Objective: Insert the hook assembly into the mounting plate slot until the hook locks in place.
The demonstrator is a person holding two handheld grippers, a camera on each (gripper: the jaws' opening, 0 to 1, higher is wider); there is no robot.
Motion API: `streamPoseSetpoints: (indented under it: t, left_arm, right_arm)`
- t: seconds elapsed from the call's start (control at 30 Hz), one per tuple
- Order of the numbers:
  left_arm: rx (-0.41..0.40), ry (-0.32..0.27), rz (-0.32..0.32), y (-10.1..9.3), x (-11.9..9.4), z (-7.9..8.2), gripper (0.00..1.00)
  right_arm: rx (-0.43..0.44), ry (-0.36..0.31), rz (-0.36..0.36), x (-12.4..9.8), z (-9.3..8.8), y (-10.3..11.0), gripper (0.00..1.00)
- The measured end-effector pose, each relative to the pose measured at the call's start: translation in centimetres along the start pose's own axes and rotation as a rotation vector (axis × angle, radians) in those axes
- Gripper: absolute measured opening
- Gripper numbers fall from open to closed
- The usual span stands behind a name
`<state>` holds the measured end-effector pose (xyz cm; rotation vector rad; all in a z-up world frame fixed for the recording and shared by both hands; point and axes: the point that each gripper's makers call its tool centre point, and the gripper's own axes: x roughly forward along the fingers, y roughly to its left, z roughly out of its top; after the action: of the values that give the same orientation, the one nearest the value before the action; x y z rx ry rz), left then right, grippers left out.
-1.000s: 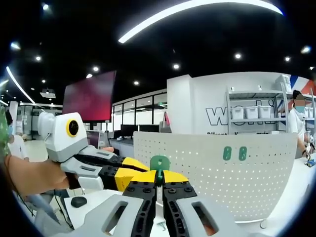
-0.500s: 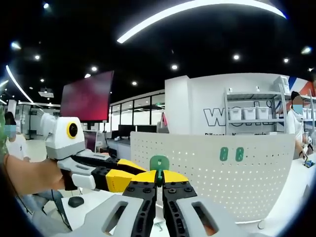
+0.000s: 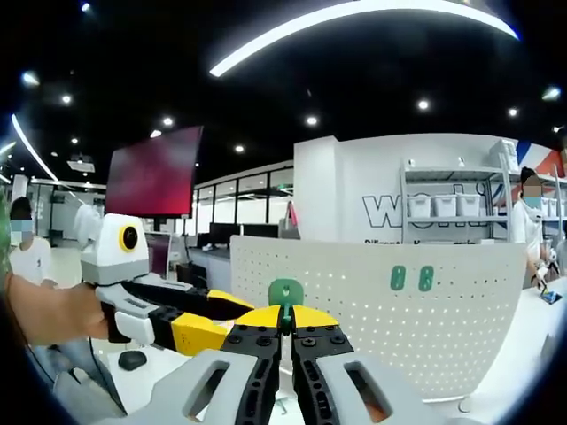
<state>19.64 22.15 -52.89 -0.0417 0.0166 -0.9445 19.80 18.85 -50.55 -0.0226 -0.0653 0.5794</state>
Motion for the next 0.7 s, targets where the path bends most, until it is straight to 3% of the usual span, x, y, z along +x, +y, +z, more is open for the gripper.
streamPoseSetpoints:
  t: [0.1,0.47,0.6,0.7]
  left_arm:
    - [-0.007,0.011,0.005,0.08,-0.06,-0.35,0.43]
    - [-0.035,0.002,0.041,0.62,-0.35,-0.68,0.76]
    - [-0.039,-0.001,0.041,0.56,-0.41,-0.69,0.8]
    - [-0.062,-0.031,0.037,0.45,-0.31,-0.32,0.95]
  right_arm:
    - [-0.002,0.002,-0.001,-0.02,-0.03,-0.03,0.01]
    - [-0.009,0.002,-0.006,0.14,0.0,-0.16,0.01]
    - [-0.012,0.002,-0.009,0.17,0.03,-0.26,0.01]
    - [-0.015,0.003,-0.013,0.16,-0.01,-0.34,0.01]
